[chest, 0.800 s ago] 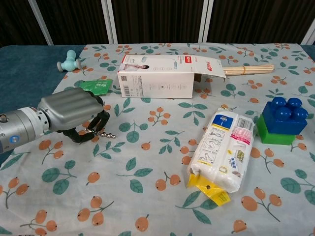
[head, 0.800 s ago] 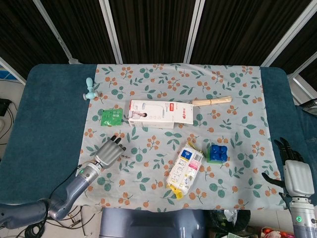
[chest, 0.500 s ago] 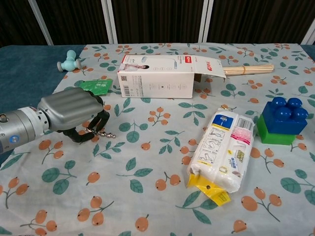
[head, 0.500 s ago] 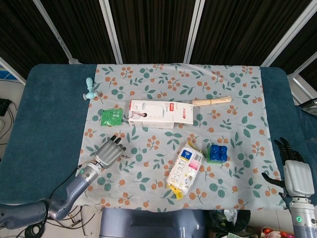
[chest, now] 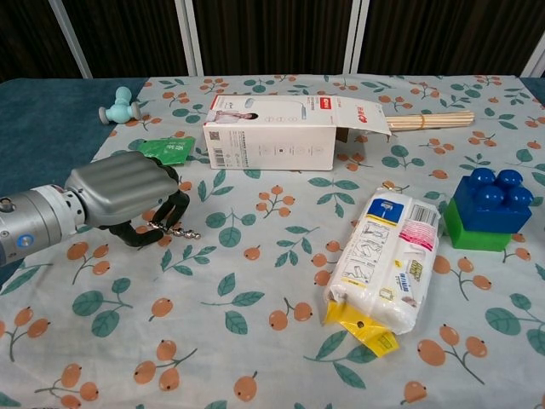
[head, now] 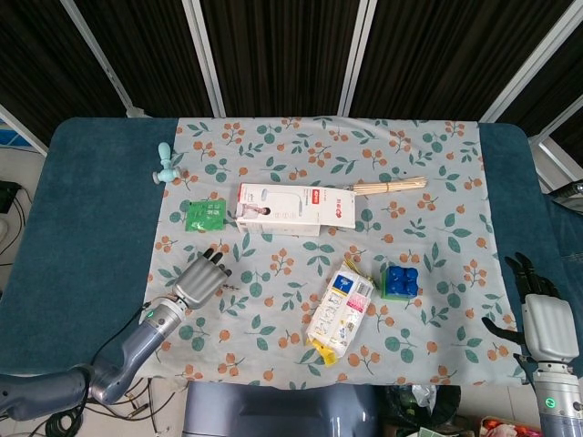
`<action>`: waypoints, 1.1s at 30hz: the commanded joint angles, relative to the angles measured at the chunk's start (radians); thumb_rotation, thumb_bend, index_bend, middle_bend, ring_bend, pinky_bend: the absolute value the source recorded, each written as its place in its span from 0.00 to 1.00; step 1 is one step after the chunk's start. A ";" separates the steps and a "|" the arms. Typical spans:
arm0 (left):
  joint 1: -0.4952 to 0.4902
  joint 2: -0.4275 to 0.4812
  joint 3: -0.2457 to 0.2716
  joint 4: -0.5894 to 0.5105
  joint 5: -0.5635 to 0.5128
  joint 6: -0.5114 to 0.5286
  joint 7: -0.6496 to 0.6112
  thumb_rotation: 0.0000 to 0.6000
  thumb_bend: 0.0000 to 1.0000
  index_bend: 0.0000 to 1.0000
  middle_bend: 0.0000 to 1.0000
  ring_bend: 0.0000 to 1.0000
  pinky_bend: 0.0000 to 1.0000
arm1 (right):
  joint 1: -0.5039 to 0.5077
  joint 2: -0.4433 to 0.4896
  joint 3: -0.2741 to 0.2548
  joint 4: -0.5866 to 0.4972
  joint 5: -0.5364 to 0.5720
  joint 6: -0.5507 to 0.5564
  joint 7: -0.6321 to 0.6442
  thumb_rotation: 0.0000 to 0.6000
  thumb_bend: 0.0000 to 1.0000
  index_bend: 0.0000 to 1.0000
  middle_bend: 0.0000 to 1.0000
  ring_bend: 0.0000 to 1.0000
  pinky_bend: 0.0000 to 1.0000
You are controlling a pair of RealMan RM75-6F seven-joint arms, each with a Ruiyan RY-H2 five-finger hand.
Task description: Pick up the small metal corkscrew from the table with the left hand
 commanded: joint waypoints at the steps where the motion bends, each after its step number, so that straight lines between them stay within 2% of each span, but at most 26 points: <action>1: 0.001 0.000 0.000 0.000 0.000 0.000 0.002 1.00 0.38 0.53 0.55 0.23 0.27 | 0.000 0.000 0.001 0.000 0.000 0.001 0.001 1.00 0.06 0.13 0.10 0.23 0.22; 33: 0.017 -0.023 -0.020 0.018 -0.004 0.051 0.019 1.00 0.38 0.54 0.56 0.24 0.27 | -0.001 0.001 0.001 -0.001 0.001 0.000 0.003 1.00 0.06 0.13 0.10 0.23 0.21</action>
